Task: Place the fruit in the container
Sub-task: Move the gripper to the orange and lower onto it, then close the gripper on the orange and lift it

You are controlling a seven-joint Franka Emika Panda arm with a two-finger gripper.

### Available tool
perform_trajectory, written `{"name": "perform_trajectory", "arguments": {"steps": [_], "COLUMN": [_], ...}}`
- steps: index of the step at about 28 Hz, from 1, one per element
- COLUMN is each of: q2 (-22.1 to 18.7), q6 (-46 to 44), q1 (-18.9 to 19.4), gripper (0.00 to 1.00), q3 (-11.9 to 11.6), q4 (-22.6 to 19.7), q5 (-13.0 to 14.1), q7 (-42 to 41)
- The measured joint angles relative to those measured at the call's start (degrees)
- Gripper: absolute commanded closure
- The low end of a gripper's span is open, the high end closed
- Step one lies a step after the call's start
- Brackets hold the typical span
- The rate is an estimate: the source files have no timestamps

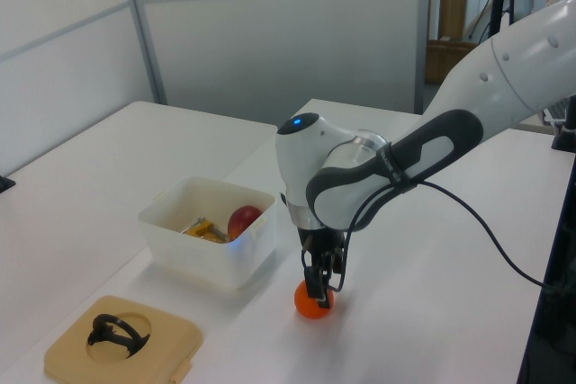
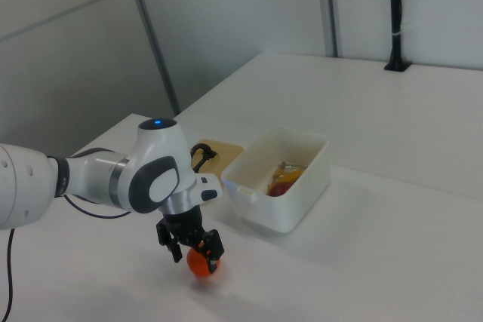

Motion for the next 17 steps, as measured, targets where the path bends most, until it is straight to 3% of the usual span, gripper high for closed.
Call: {"name": "perform_trajectory", "arguments": {"steps": [7, 8, 9, 14, 17], "q2": [1.35, 1.44, 1.55, 2.13, 2.19], "q6": [6.37, 6.88, 7.24, 7.98, 8.03], "q1": [0.24, 0.41, 0.6, 1.21, 1.23], "gripper": [0.03, 0.08, 0.26, 0.55, 0.58], "q3": [0.0, 0.0, 0.0, 0.01, 0.0], "q4": [-0.11, -0.1, -0.07, 0.13, 0.33], "q5": [-0.26, -0.36, -0.55, -1.96, -2.2], "q7": [1.91, 2.21, 2.43, 3.32, 3.36]}}
